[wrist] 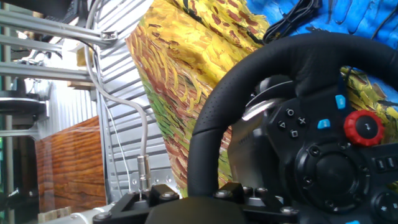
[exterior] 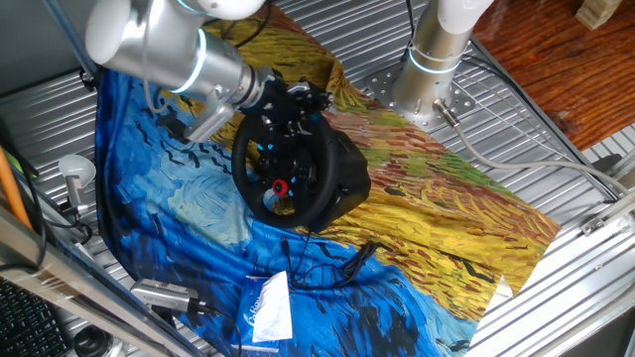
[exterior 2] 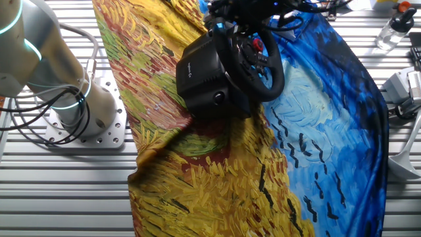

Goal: Rotate the steering wheel 90 degrees counterclockwise

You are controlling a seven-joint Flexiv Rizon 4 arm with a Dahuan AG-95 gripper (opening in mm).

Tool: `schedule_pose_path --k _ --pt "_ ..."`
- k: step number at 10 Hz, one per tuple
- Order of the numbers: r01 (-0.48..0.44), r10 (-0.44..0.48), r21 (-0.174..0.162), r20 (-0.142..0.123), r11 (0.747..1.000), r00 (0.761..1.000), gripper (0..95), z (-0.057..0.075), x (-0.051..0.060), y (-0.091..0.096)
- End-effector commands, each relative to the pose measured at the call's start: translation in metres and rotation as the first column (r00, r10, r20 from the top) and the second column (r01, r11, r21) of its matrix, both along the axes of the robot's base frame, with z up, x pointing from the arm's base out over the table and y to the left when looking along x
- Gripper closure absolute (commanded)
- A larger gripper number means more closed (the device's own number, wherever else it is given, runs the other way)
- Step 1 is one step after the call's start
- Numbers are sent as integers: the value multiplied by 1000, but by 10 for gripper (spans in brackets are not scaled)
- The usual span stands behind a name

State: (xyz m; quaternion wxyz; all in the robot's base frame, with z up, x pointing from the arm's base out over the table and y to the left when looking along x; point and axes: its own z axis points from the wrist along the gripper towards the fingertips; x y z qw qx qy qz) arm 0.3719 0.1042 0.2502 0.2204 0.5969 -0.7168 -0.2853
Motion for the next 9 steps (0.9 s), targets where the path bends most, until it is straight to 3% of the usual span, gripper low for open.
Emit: schedule_pose_path --k 1,2,4,6,7,9 --pt "-1 1 1 0 1000 1000 570 0 0 0" --pt "-4 4 -3 1 1000 1000 570 -1 -1 0" --pt "-14 15 -6 29 1000 999 950 -2 -2 -1" --pt "-38 38 -5 43 999 998 950 -4 -1 -1" --pt "-56 56 -2 64 998 996 950 -6 -1 -2" --pt "-66 66 1 58 998 996 950 -8 0 -3"
